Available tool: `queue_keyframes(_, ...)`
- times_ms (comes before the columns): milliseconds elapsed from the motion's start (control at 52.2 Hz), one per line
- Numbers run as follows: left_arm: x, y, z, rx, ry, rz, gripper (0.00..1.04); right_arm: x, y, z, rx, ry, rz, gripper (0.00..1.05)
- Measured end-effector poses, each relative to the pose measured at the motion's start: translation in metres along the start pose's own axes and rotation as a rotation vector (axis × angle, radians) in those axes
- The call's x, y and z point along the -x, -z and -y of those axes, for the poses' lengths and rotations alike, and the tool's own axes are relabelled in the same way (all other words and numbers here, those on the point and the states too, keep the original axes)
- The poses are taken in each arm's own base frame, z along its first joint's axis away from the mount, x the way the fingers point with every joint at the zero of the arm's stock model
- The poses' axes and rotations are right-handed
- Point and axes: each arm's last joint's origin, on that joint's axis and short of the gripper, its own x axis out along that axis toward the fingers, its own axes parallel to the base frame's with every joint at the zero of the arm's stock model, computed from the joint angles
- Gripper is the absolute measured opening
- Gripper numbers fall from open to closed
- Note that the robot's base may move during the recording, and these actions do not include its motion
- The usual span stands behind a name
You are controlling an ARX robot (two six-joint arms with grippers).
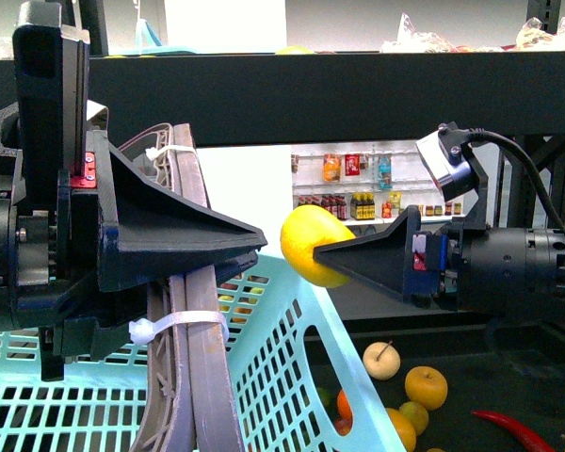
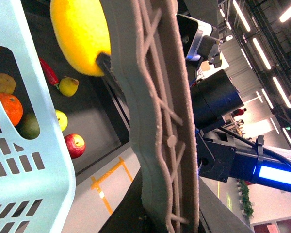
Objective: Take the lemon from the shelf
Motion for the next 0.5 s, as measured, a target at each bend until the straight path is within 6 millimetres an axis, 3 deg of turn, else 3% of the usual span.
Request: queue_keyframes(498, 0.0, 0.0, 0.0, 0.0, 0.0, 0.0, 0.1, -0.011, 0.036, -0.015, 0.13, -0.076, -0.144, 0.4)
